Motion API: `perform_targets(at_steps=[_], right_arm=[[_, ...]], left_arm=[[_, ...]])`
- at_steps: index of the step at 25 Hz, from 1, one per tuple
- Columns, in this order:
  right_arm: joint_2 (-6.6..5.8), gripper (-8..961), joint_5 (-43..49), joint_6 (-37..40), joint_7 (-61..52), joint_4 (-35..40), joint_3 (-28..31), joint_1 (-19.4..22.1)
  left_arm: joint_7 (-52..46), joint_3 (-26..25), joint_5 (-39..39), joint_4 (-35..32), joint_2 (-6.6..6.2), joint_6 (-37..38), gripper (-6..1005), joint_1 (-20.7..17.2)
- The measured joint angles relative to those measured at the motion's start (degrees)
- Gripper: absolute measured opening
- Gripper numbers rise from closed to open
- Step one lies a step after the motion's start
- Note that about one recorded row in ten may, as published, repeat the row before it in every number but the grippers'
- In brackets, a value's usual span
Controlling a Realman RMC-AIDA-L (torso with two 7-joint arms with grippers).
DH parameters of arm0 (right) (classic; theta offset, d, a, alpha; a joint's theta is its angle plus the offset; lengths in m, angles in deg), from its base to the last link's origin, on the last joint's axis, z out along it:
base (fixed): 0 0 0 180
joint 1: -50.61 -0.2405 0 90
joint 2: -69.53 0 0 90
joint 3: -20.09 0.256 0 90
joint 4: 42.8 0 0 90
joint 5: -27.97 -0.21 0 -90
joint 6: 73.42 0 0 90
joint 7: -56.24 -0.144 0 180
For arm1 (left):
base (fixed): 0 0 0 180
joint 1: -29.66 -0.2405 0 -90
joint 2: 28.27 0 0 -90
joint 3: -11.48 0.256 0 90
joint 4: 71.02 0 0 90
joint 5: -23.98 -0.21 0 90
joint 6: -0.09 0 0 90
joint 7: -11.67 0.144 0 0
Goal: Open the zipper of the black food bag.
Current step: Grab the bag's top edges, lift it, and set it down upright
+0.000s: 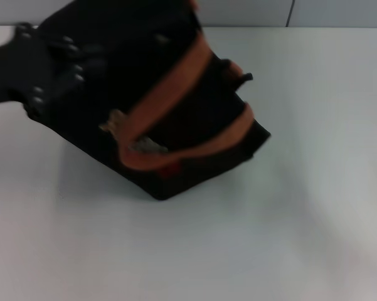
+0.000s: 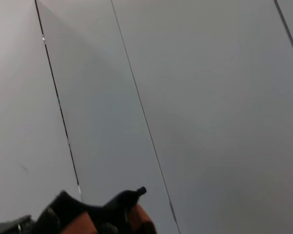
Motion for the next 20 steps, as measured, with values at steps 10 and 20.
perform_targets(at_steps=[10, 20], right_arm=[[0.49, 844, 0.46, -2.64, -0.02, -0.99, -2.27, -1.37], [1.46, 837, -0.04, -3.65, 5.59, -6.36, -4.93, -3.34]], left_arm=[[0.67, 11.53, -3.14, -0.32, 4.22, -4.05, 104, 3.56], [0.70, 13.83, -1.08, 1.51, 4.12, -6.45, 102, 4.70]])
